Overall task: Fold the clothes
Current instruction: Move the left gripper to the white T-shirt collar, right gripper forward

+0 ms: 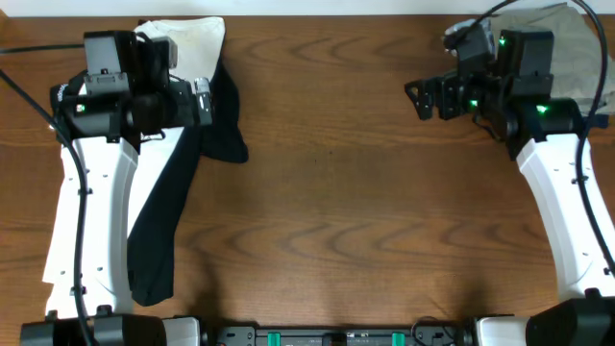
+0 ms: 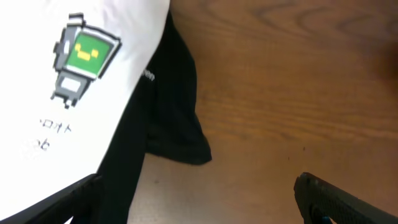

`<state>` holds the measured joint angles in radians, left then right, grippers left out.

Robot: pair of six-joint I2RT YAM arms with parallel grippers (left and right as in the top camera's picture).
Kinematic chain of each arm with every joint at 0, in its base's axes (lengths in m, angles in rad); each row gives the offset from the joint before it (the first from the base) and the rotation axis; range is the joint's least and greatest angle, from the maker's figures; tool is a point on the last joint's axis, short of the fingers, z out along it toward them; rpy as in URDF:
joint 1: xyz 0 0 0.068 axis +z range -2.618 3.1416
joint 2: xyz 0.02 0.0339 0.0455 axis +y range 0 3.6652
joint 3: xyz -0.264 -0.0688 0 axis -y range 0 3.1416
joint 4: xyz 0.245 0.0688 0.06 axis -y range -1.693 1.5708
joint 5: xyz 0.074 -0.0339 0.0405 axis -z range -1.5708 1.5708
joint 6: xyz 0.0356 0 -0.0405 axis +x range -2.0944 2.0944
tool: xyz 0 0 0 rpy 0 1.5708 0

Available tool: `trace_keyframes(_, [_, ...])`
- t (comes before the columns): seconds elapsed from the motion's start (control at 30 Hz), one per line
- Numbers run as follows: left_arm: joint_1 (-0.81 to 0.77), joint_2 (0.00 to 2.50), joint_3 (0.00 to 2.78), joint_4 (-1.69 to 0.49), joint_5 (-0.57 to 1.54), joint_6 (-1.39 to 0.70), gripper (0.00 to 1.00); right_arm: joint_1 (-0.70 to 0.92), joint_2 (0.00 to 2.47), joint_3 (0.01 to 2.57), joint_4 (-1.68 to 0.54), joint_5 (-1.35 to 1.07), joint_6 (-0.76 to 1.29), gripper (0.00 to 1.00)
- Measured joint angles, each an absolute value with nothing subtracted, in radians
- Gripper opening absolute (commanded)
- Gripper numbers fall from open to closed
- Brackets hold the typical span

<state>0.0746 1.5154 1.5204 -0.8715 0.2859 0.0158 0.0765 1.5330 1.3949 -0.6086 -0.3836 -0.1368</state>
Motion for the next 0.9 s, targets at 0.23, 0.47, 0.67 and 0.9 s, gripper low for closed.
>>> trace_keyframes(0.23, [0.075, 1.52, 1.521, -0.74, 0.305, 0.023, 0.98, 0.085, 1.533, 1.398, -0.582, -0.45, -0.136, 0.99])
trace_keyframes(0.47, [0.07, 1.616, 1.527, -0.572, 0.239, -0.005, 0.98, 0.085, 1.533, 1.398, -0.579, -0.457, -0.136, 0.99])
trace_keyframes(0.67, [0.069, 1.771, 1.548, -0.44, 0.206, -0.022, 0.98, 0.085, 1.533, 1.398, -0.603, -0.456, -0.136, 0.99])
trace_keyframes(0.9, [0.049, 1.953, 1.574, -0.273, 0.168, -0.025, 0.98, 0.085, 1.533, 1.398, -0.634, -0.439, -0.136, 0.96])
